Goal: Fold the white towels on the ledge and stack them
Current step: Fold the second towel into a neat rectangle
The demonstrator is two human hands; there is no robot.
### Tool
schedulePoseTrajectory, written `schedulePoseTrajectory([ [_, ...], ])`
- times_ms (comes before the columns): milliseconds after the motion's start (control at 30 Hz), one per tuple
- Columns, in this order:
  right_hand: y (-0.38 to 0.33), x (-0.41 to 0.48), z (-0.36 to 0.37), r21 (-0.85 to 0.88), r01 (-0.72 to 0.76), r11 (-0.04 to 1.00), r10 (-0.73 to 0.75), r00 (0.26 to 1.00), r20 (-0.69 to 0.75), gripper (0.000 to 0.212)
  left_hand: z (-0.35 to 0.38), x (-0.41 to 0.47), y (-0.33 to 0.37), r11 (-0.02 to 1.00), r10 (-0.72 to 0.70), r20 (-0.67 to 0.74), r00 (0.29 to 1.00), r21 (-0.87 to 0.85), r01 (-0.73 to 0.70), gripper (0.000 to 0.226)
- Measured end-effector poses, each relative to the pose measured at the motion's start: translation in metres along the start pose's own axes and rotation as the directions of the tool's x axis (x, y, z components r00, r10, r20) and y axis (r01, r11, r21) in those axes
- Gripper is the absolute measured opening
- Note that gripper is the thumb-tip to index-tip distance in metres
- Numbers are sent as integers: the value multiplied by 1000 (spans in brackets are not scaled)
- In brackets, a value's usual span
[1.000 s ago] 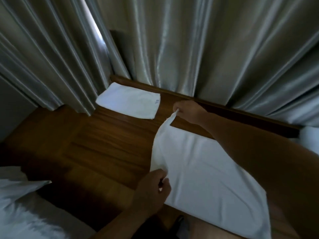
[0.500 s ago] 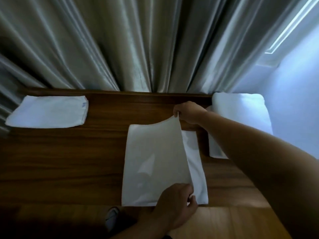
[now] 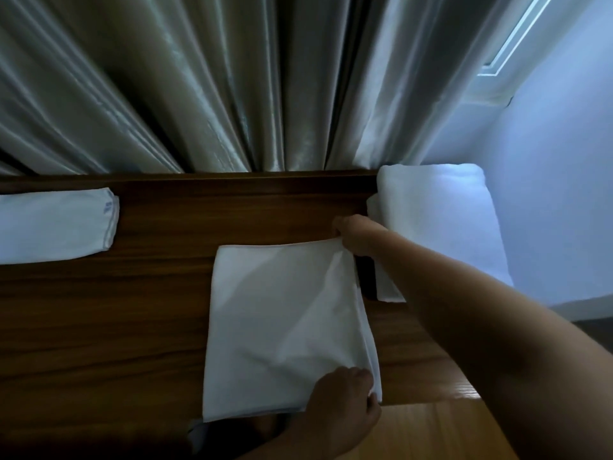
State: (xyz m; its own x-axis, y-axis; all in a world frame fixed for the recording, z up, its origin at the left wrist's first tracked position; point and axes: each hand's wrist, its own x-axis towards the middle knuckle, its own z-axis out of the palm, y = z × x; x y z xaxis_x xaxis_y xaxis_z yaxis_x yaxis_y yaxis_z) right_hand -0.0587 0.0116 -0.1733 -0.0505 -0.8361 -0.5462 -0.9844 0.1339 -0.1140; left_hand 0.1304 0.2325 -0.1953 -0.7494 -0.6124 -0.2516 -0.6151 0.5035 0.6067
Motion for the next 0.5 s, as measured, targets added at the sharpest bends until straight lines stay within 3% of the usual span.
schedulePoseTrajectory([
  [67,-5,8,7,-80,-37,996,39,999,12,49,9,6,-1,999,0,18,1000,38,-1,25],
  [200,-8,17,19,-214,-53,975,76,992,102,36,29,14,-11,981,22,67,998,193,-34,27],
  [333,-2,24,36,-217,-68,974,82,995,57,36,52,15,-18,920,-3,183,983,385,-69,21],
  [500,1,23,41,-239,-61,969,81,994,76,32,58,19,-18,927,51,231,972,352,-132,24],
])
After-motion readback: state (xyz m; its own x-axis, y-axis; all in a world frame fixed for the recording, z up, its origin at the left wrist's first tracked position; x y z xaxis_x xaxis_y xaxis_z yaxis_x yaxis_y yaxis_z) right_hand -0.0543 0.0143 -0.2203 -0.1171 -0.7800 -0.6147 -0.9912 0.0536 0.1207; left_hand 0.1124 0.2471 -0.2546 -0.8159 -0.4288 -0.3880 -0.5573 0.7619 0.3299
